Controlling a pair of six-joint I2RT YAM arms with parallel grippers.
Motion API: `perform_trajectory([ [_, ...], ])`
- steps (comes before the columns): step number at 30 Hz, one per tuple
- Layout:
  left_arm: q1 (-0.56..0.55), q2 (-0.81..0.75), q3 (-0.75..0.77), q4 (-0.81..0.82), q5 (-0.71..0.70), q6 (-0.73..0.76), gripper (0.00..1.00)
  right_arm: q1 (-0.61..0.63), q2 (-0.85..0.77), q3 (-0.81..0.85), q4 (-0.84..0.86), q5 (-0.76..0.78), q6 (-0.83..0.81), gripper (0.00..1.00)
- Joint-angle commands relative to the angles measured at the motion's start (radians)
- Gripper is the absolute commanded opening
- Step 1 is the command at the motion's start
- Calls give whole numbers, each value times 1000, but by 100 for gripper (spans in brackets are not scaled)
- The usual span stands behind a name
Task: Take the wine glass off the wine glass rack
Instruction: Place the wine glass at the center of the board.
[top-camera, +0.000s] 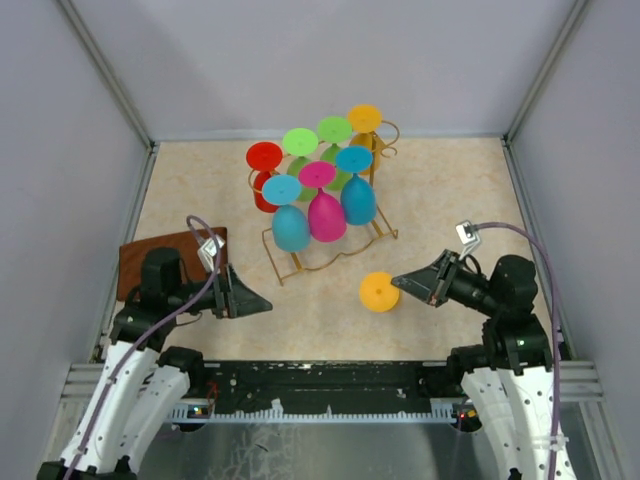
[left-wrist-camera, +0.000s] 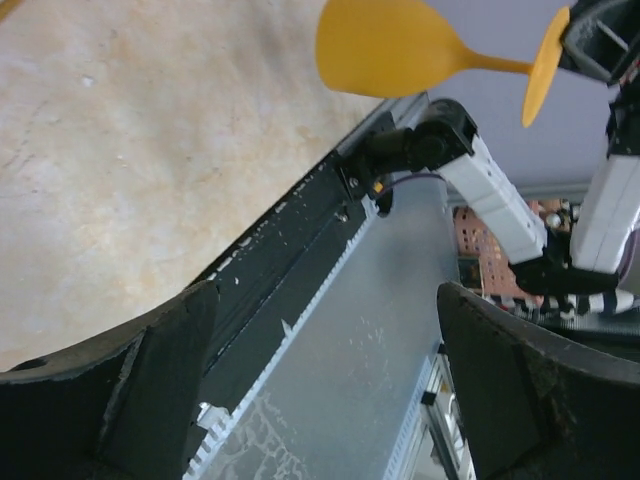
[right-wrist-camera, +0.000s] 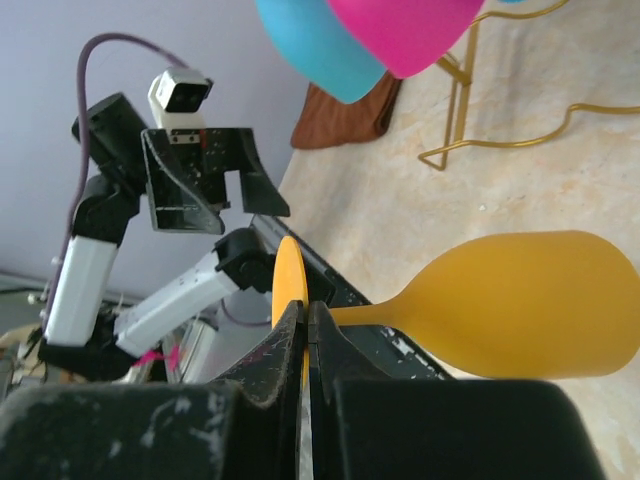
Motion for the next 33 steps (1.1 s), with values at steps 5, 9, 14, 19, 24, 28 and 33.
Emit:
perform_trajectory([
  [5,-466,133,-17,373,-199,-174,95,12,127,35,141,-169,-95,0],
  [9,-736,246,51,478,-496,-203,96,30,157,48,181,-163,-152,0],
  [14,-818,233,-80,918,-554,-364,96,79,168,14,311,-172,-114,0],
  [19,-912,278,-93,1035,-689,-373,93,142,132,6,382,-156,-89,0],
  [24,-1019,351,-111,1157,-774,-359,88,148,50,-88,402,-136,-70,0],
  [28,-1051,400,-112,1208,-814,-344,82,150,47,-72,376,-163,-94,0],
  [33,-1073,463,-134,1311,-830,-333,67,149,-10,-126,409,-171,-92,0],
])
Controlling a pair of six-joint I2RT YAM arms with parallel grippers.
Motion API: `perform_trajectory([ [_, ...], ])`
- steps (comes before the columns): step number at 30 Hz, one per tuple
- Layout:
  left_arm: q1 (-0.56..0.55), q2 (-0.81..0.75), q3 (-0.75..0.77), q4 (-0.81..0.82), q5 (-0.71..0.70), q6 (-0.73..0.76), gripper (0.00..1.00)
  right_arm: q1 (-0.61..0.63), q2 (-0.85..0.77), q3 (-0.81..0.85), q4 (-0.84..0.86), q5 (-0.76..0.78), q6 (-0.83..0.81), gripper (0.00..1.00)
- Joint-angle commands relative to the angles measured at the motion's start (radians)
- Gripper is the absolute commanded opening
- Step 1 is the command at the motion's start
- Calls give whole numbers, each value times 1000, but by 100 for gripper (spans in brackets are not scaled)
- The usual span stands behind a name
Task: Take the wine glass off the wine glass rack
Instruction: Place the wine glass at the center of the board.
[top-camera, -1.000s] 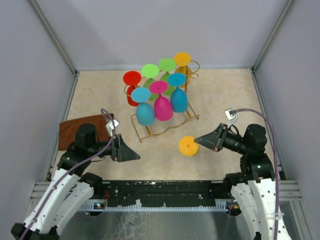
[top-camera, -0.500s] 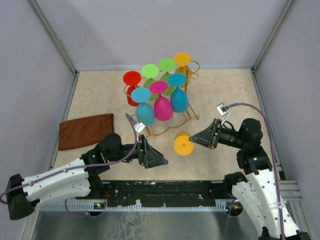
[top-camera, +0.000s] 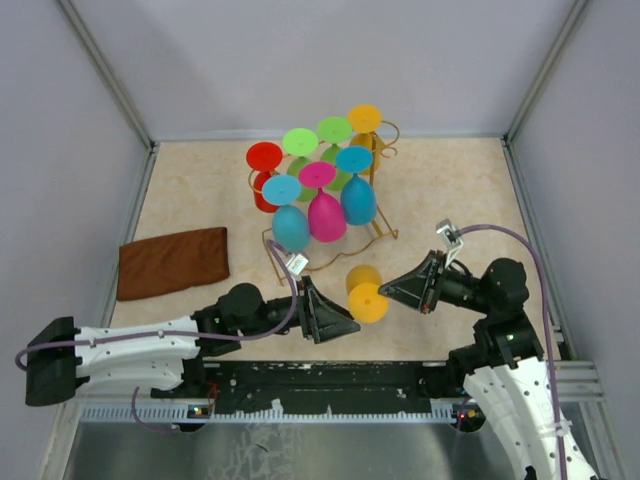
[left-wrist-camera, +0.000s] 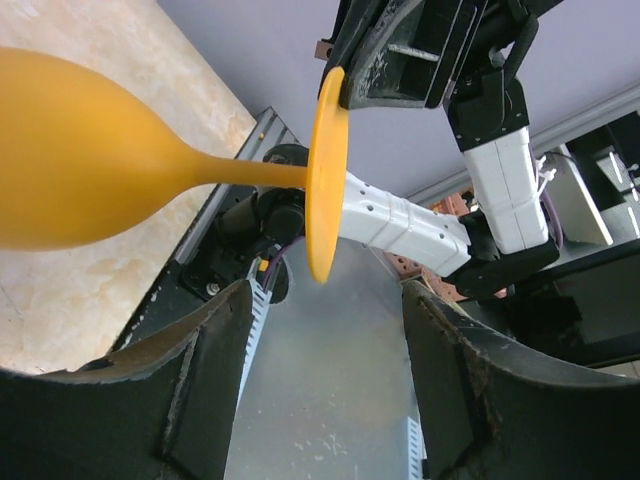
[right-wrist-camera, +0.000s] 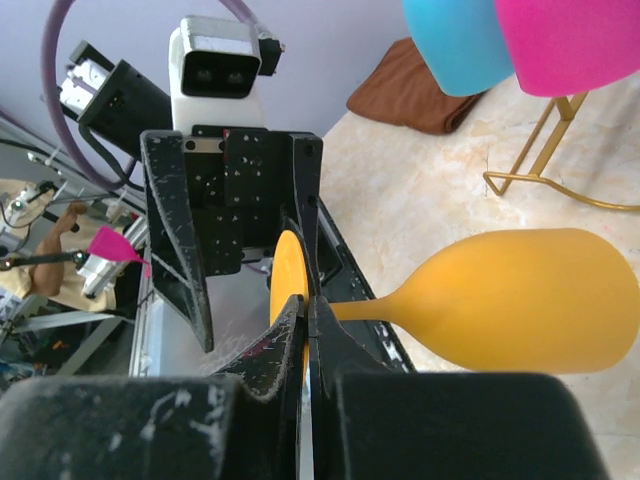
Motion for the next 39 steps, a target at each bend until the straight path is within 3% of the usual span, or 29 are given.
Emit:
perform_trajectory([
  [1,-20,45,-30,170,-51,13,65,4,-62,-38,76,-26,-4,0],
  [11,-37,144,-33,321,-55,3,36,4,-48,-47,119,-82,0,0],
  [17,-39,152,-41,350,-65,-6,26,4,-49,-24,91,-118,-28,0],
  [22,-40,169,1,325,-27,21,0,4,-19,43,39,-132,-89,0],
  [24,-40,172,12,322,-3,37,0,4,-1,78,2,-138,-118,0],
  [25,-39,173,16,320,8,44,0,4,7,94,-20,-130,-133,7],
  [26,-39,170,20,307,20,49,0,4,13,110,-46,-118,-151,21],
  [28,-39,157,26,269,36,62,0,4,23,170,-145,-70,-227,31],
  [31,-39,118,24,201,56,106,0,4,51,274,-290,49,-346,63],
  [35,-39,40,9,63,65,210,0,4,95,337,-312,273,-341,75],
  [39,-39,-54,-22,-26,70,364,0,4,177,381,-355,584,-295,79],
])
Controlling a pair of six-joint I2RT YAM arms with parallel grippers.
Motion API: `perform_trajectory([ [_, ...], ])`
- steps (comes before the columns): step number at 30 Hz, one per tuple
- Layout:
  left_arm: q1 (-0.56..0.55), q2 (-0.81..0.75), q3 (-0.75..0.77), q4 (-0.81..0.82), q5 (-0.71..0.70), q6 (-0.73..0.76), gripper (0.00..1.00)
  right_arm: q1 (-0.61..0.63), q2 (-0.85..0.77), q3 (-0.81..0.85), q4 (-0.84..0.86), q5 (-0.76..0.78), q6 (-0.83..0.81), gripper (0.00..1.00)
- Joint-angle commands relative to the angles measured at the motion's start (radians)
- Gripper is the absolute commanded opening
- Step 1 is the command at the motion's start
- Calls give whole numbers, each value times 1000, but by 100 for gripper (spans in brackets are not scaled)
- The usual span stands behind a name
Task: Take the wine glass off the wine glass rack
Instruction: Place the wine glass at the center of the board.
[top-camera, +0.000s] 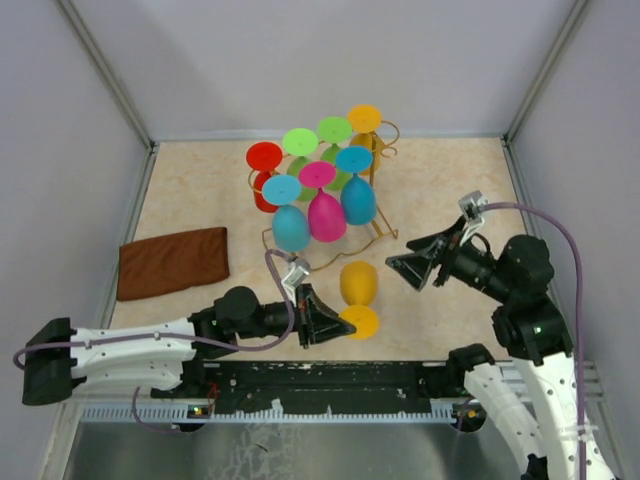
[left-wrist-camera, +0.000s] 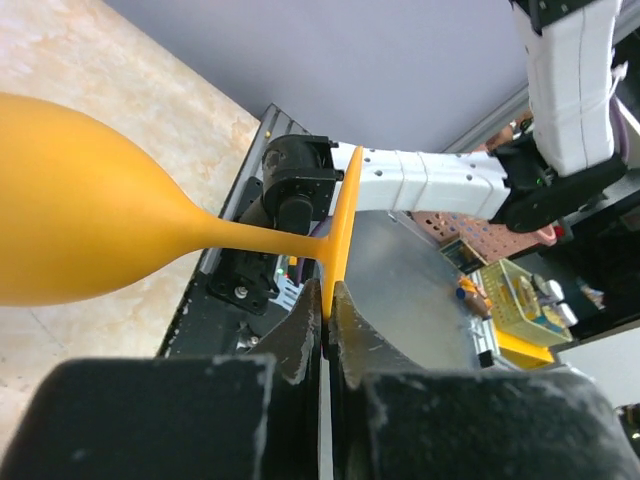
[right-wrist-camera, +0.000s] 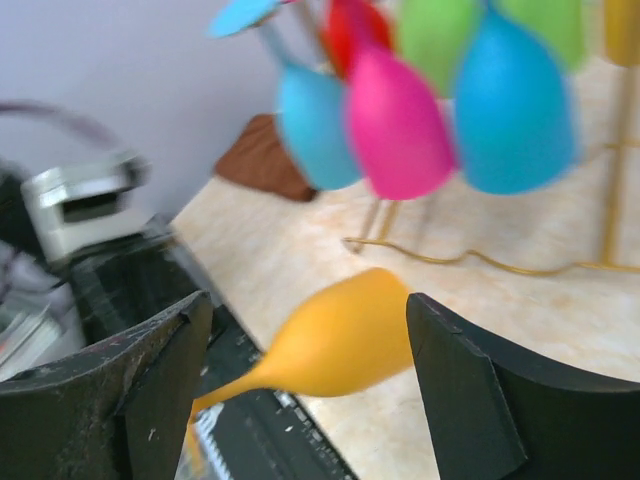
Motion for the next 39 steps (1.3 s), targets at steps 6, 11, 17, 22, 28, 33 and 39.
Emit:
perform_trajectory([
  [6,-5,-230,-93,-114,110,389,0,4,165,179,-148,773,-4,89],
  [11,-5,-341,-123,-195,101,492,0,3,159,207,-86,847,-30,91],
  [17,-4,-394,-146,-240,167,646,0,3,235,228,-76,826,-3,91],
  [22,-4,-372,-144,-263,239,714,0,1,274,234,-114,751,7,91],
  [28,-5,-350,-137,-284,358,843,0,2,279,191,-123,418,-23,91],
  [33,-5,-340,-150,-295,337,936,0,2,266,90,-107,214,10,87],
  [39,-4,-334,-132,-317,306,958,0,3,307,23,-33,-28,38,80],
])
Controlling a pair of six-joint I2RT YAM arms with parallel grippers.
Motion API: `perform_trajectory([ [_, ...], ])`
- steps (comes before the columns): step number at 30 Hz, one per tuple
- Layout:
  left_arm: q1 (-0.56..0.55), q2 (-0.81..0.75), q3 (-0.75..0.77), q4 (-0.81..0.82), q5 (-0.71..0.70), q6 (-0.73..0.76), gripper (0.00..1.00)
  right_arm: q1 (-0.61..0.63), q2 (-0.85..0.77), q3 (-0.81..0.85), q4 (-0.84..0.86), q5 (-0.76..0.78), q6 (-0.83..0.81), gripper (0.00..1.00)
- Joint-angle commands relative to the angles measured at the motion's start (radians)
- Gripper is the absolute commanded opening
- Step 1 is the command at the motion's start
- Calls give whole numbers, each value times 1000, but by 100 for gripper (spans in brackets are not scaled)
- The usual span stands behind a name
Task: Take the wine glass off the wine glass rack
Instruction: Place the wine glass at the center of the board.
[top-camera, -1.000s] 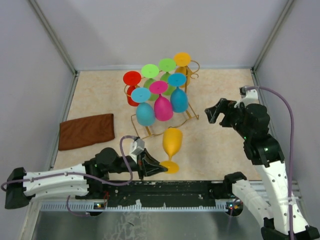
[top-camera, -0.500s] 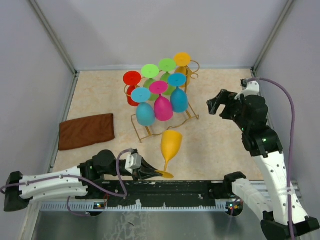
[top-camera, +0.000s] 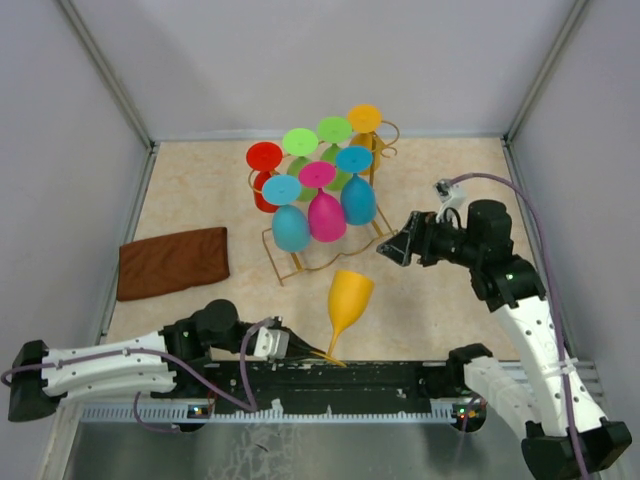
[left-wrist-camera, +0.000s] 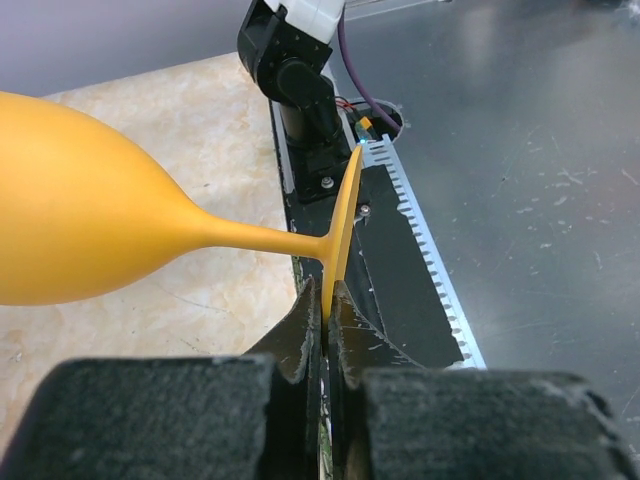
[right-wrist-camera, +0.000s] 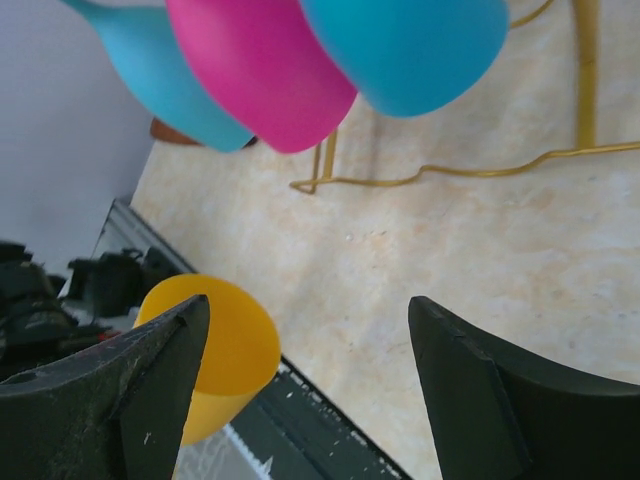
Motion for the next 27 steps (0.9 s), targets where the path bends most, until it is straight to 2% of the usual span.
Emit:
perform_trajectory([
  [1,-5,-2,10,1,1,53,0,3,32,-34,112,-295,33,78],
  [11,-4,43,53,-63,15,103,0,8,76,-72,217,-656,40,71],
  [15,-3,46,72,-39,31,114,0,15,98,-106,236,-682,58,60],
  [19,-2,55,90,-62,38,135,0,19,114,-102,191,-667,18,61],
  [22,-1,74,100,-96,60,144,0,38,116,-106,215,-685,32,57],
  [27,-1,72,100,-100,48,146,0,94,118,-112,261,-783,33,56],
])
